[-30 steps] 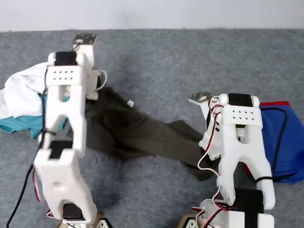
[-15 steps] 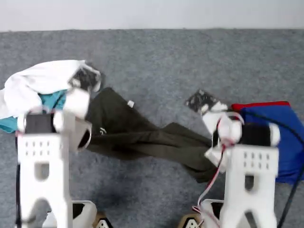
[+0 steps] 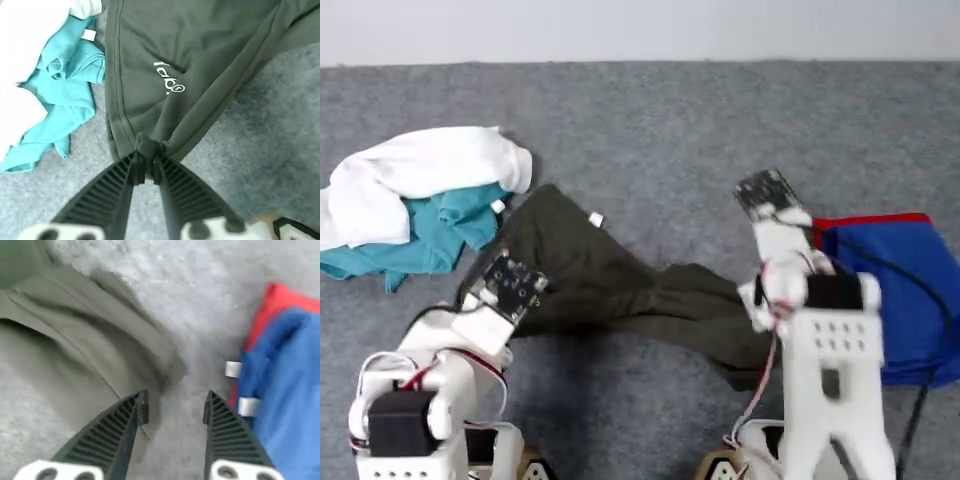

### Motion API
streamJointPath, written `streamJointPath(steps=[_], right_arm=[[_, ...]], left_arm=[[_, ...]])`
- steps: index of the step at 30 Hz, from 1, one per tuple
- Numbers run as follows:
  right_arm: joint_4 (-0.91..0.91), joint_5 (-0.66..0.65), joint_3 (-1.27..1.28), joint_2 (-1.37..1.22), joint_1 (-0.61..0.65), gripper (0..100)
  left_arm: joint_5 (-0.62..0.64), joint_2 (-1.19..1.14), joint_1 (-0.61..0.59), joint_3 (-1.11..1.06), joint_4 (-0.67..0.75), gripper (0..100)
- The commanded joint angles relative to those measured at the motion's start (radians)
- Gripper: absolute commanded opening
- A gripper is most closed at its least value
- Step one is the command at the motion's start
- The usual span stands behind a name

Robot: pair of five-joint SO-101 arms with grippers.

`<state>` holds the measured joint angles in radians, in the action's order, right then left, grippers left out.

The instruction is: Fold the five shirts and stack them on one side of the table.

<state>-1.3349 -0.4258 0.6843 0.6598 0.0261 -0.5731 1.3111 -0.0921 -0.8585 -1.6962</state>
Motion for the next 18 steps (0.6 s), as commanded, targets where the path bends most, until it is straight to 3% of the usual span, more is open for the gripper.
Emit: streamJointPath(steps=[1,6,18], right_arm=[[0.027,0.025,-0.137,-0.226,0.090,18.0],[0.035,0.026,-0.267,-0.479,0.154,18.0],[0.039,0.023,-0.305,-0.676,0.077,18.0]], left_arm=[[-0.011,0.057,-0.002,-0.058,0.015,1],[-0.011,0.098,-0.006,-0.079,0.015,1],[-0.009,0.107,-0.005,-0.082,0.015,1]])
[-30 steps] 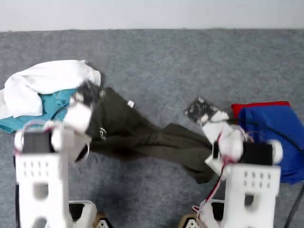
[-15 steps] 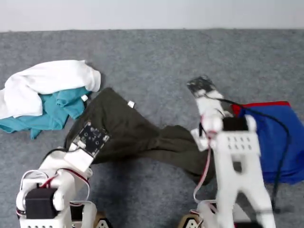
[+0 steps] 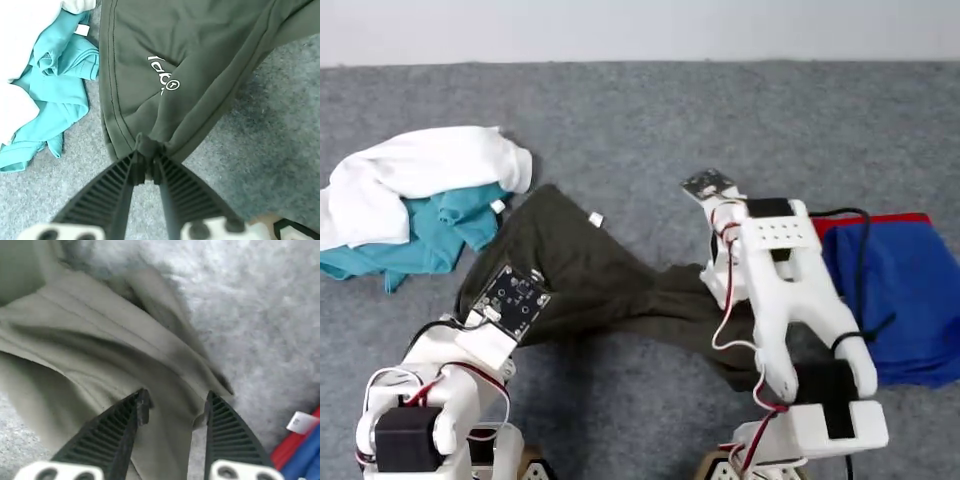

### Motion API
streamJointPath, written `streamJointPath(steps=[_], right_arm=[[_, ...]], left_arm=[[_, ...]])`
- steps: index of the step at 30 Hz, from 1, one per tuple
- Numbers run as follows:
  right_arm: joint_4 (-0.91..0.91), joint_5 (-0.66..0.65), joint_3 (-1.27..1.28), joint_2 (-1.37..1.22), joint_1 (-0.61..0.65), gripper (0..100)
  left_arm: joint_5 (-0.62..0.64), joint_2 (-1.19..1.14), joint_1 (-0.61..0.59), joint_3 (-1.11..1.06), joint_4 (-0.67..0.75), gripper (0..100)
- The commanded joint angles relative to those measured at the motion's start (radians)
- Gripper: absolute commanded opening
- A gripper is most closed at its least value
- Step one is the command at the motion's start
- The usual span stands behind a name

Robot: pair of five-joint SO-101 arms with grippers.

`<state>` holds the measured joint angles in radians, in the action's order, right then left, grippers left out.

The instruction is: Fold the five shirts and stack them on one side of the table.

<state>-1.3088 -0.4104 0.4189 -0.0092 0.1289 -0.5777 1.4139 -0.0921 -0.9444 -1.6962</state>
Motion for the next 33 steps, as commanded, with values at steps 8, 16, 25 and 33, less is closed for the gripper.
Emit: streamJointPath(steps=[8,16,25,33], right_arm=[[0.117,0.008,-0.040,-0.116,-0.035,8.8],[0.111,0.006,-0.041,-0.108,-0.036,1.2],[-0.033,0.005,-0.040,0.288,-0.036,1.0],[-0.073,-0.040,0.037,0.469,-0.108,1.0]], left_arm=[[-0.005,0.005,-0.005,0.002,0.015,1],[-0.005,0.003,-0.005,0.002,0.015,1],[-0.005,-0.002,-0.005,0.002,0.015,1],[-0.005,-0.002,-0.005,0.002,0.015,1]])
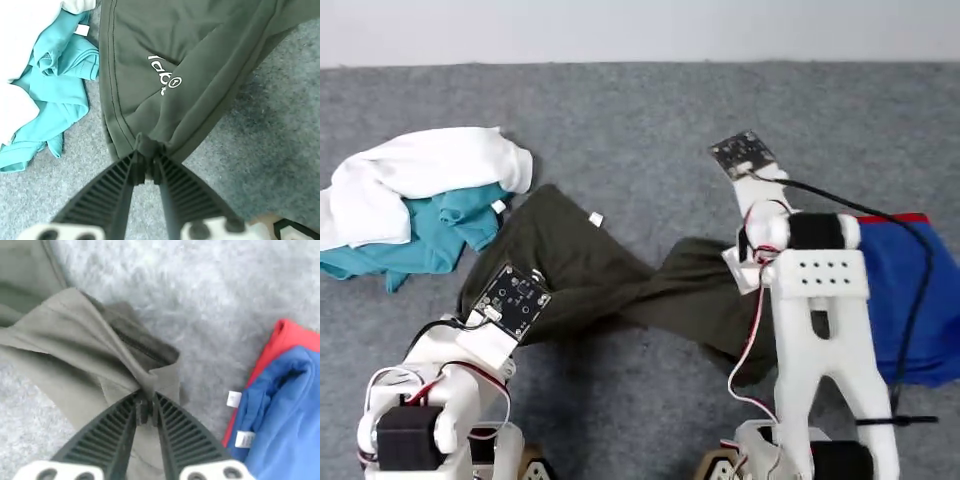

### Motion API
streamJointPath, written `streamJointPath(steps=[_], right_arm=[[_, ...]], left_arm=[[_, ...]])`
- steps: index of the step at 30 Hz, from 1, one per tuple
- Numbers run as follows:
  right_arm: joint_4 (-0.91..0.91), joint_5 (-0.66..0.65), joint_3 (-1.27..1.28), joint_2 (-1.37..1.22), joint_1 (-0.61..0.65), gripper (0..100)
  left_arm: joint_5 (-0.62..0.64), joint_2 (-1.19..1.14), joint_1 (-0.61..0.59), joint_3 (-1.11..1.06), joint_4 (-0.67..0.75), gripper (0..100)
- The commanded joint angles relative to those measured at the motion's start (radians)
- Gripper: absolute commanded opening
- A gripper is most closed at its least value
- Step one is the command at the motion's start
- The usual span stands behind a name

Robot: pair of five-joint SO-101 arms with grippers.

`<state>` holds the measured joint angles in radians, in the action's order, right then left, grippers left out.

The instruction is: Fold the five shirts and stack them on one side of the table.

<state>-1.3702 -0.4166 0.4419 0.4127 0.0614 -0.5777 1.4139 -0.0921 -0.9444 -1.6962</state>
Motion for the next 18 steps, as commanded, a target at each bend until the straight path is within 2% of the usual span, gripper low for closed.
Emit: streamJointPath(steps=[1,5,13,16,18], right_arm=[[-0.013,-0.043,0.032,0.051,-0.056,1.0],[-0.091,-0.066,0.044,0.088,-0.133,1.0],[-0.432,-0.295,-0.040,0.363,-0.145,1.0],[-0.417,-0.296,0.003,0.452,-0.160,0.9],[-0.383,-0.262,0.005,0.461,-0.159,0.9]], left_arm=[[-0.005,-0.002,-0.005,0.002,0.015,1],[-0.005,-0.002,-0.006,0.002,0.015,1],[-0.005,-0.002,-0.006,0.002,0.015,1],[-0.002,-0.003,-0.006,0.007,0.055,1],[0.043,-0.003,-0.006,0.010,0.130,1]])
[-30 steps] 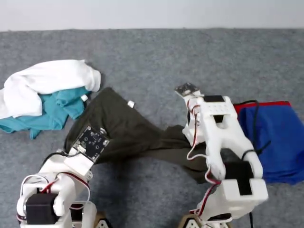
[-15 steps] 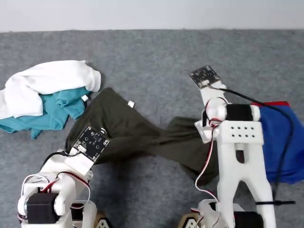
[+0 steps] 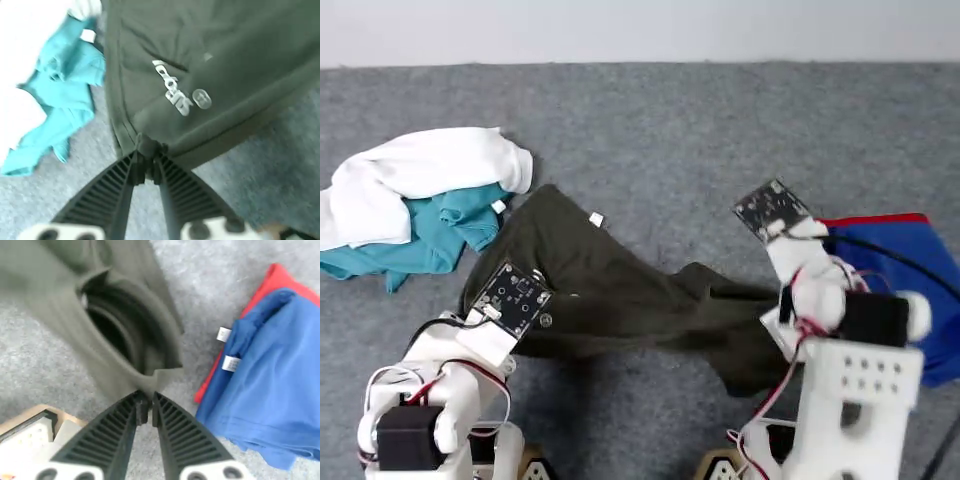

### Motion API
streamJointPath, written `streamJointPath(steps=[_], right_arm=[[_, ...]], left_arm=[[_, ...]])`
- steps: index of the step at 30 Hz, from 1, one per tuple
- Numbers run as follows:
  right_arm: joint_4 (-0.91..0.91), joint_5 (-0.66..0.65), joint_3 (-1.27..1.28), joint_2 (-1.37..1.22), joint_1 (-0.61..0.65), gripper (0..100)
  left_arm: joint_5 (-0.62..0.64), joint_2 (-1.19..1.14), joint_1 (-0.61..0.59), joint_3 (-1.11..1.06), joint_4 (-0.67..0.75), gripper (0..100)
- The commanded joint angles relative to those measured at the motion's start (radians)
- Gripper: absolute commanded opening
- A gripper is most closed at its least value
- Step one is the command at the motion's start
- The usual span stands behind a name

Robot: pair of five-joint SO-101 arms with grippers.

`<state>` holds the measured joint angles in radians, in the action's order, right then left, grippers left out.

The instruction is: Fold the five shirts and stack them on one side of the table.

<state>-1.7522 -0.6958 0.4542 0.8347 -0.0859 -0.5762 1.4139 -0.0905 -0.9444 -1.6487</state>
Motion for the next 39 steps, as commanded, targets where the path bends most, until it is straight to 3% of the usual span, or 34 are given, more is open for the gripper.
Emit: streamJointPath(steps=[1,12,19,26,39], right_arm=[[0.030,0.049,-0.009,0.039,-0.013,0.9],[0.567,0.321,-0.034,-0.093,-0.008,0.9],[0.645,0.342,-0.344,-0.147,0.012,0.9],[0.544,0.342,-0.697,-0.154,0.015,0.9],[0.249,0.342,-1.283,-0.143,0.010,0.9]], left_arm=[[0.077,-0.005,-0.008,0.010,0.130,1],[0.221,-0.198,-0.008,-0.039,0.620,1],[0.242,-0.345,-0.008,0.220,0.845,1],[0.242,-0.436,-0.009,0.565,0.809,1],[0.244,-0.428,-0.002,1.009,0.347,1]])
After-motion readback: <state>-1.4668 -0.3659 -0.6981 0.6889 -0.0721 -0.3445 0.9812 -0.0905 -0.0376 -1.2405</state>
